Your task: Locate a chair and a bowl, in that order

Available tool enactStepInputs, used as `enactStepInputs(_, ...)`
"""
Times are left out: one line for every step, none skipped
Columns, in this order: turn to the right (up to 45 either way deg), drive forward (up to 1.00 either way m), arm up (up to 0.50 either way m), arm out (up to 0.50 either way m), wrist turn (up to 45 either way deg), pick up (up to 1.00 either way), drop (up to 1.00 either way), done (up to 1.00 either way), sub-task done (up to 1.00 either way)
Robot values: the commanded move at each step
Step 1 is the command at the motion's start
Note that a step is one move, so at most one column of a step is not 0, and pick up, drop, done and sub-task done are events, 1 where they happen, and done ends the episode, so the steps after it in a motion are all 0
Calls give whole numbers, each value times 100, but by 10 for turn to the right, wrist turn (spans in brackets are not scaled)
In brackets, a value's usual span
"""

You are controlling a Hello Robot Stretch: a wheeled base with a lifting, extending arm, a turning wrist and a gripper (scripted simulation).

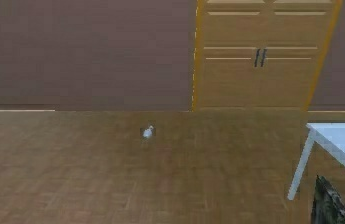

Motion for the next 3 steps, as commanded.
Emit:
enactStepInputs(0, 100, 0, 0, 0, 0, 0, 0, 0)
enactStepInputs(360, 0, 0, 0, 0, 0, 0, 0, 0)
enactStepInputs(0, 50, 0, 0, 0, 0, 0, 0, 0)
